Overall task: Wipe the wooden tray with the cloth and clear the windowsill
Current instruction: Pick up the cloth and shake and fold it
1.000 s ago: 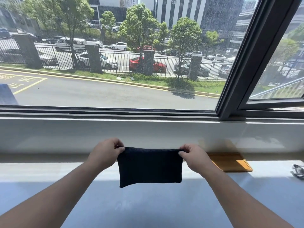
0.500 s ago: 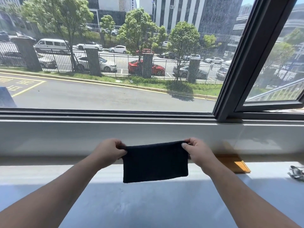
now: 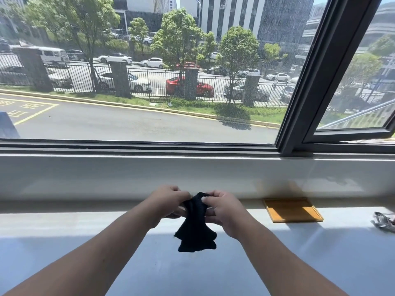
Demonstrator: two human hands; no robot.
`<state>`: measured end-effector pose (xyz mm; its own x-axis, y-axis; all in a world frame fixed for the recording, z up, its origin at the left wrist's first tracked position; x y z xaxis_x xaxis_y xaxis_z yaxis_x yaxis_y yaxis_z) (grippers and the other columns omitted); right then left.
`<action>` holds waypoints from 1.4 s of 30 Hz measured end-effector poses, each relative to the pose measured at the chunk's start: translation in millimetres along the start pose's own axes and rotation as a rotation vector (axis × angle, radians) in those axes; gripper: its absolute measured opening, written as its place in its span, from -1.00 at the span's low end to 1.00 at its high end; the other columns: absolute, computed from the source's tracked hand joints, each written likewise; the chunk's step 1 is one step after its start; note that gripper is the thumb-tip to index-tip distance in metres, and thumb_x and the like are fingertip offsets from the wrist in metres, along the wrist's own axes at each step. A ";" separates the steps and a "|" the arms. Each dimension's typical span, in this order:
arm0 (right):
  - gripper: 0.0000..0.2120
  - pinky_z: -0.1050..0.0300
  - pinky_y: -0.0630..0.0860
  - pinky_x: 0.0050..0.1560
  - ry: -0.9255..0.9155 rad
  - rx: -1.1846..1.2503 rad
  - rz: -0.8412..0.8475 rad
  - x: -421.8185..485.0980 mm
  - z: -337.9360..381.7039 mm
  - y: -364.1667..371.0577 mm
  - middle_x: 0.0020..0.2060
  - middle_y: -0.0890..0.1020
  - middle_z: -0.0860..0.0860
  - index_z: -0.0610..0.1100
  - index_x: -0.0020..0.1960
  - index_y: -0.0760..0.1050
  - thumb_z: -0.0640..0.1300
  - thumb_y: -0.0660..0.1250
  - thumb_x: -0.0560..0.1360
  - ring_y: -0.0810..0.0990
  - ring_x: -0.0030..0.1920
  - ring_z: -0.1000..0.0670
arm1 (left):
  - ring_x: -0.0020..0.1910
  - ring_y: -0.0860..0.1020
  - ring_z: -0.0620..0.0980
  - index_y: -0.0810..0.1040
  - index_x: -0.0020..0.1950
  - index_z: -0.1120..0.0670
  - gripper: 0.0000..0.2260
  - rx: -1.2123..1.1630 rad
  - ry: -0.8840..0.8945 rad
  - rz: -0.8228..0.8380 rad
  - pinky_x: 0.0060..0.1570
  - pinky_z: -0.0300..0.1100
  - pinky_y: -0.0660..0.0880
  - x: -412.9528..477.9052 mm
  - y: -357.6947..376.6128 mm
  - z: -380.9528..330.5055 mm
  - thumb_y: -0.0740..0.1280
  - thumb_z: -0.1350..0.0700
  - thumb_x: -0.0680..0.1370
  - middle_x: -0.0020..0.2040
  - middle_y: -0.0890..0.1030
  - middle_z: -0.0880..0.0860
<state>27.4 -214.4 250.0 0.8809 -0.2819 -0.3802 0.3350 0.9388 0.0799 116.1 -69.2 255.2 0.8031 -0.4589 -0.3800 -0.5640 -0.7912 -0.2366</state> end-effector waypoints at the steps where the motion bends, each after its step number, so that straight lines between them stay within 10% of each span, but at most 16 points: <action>1: -0.81 0.05 0.69 -0.20 -0.011 -0.027 0.036 -0.8 1.7 8.8 -0.09 0.72 -0.20 -0.31 0.22 0.54 -0.33 0.32 0.62 0.72 -0.17 -0.17 | -0.25 0.76 0.11 0.53 -0.08 0.12 -0.87 -0.028 0.011 0.017 -0.19 -0.13 0.61 -1.0 5.3 -2.4 0.45 0.11 0.56 -0.18 0.77 0.17; 5: -0.52 0.00 0.59 0.08 -0.097 -0.248 0.055 -4.4 11.1 23.4 0.08 0.72 -0.19 -0.13 0.23 0.52 -0.16 0.57 0.36 0.72 0.06 -0.15 | -0.25 0.69 0.05 0.62 -0.17 0.10 -0.85 -0.074 0.084 0.019 -0.04 -0.04 0.62 -2.9 10.3 -13.9 0.50 0.12 0.56 -0.25 0.71 0.10; 9: -0.63 0.09 0.51 -0.08 -0.177 -0.360 -0.027 -3.5 21.5 19.5 0.07 0.70 -0.18 0.00 0.14 0.53 -0.35 0.28 0.44 0.61 -0.05 -0.09 | -0.18 0.70 0.02 0.66 -0.18 0.05 -0.89 -0.110 0.114 0.054 -0.12 -0.18 0.54 -15.3 8.2 -21.4 0.48 0.03 0.41 -0.16 0.75 0.09; 15: -0.66 -0.27 0.59 0.17 -0.098 -0.007 0.064 -3.2 28.1 18.2 0.02 0.67 -0.25 -0.27 0.26 0.56 -0.45 0.22 0.54 0.64 -0.02 -0.23 | 0.06 0.56 -0.01 0.62 0.13 0.00 -0.57 -0.050 -0.027 -0.046 0.07 0.03 0.47 -14.5 -22.7 15.2 0.44 0.01 0.27 0.02 0.67 -0.04; 21: -0.73 -0.10 0.68 -0.09 -0.079 0.431 0.176 1.8 38.6 11.4 0.03 0.71 -0.23 -0.21 0.25 0.54 -0.36 0.20 0.62 0.72 -0.01 -0.22 | 0.13 0.69 -0.04 0.69 0.24 0.00 -0.57 -0.301 0.012 0.210 0.17 0.00 0.54 -6.4 8.5 16.8 0.48 -0.07 0.40 0.12 0.75 -0.02; 25: -0.69 -0.34 0.65 0.12 0.023 0.178 0.080 16.1 -2.1 -3.8 0.20 0.73 -0.08 0.01 0.38 0.49 -0.22 0.23 0.68 0.74 0.12 -0.20 | -0.04 0.76 0.06 0.65 0.18 0.08 -0.79 -0.269 0.034 -0.023 -0.11 -0.06 0.65 7.7 -2.6 25.9 0.45 0.08 0.57 0.03 0.78 0.08; 29: -0.32 -0.02 0.62 -0.22 0.119 -0.092 -0.041 24.3 -56.1 -18.9 0.14 0.68 -0.08 0.25 0.50 0.33 -0.35 0.27 0.54 0.69 -0.11 -0.15 | -0.10 0.75 0.06 0.66 0.05 0.06 -0.83 -0.120 -0.049 -0.087 -0.17 -0.04 0.67 16.7 7.5 76.5 0.47 0.05 0.50 -0.10 0.78 0.03; 35: -0.26 -0.11 0.65 0.06 0.210 -0.352 -0.092 38.1 -161.2 -22.6 0.09 0.68 -0.04 0.24 0.58 0.20 -0.34 0.22 0.54 0.69 0.06 -0.13 | -0.10 0.74 0.06 0.60 0.08 0.07 -0.82 -0.062 -0.259 -0.093 -0.34 -0.12 0.65 25.0 33.5 197.6 0.48 0.04 0.55 0.01 0.72 0.07; 42: -0.28 -0.01 0.63 -0.02 0.318 -0.421 -0.065 43.9 -287.9 -21.4 0.19 0.61 0.09 0.20 0.60 0.15 -0.29 0.20 0.56 0.66 0.10 -0.07 | 0.01 0.67 0.01 0.49 0.35 0.01 -0.56 0.013 -0.433 -0.087 -0.11 0.03 0.69 25.0 62.7 326.7 0.48 0.00 0.51 0.19 0.63 0.02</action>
<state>-37.4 -189.9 -33.7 0.6960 -0.3300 -0.6377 0.1647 0.9378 -0.3055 38.1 1.9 -61.3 0.6948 -0.1765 -0.6972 -0.5021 -0.8131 -0.2945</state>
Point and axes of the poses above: each hand's wrist, its own x-axis towards the middle knuckle, its own y-axis out of the palm, z = x × y, the point moved 10 cm from there along x, towards the middle knuckle
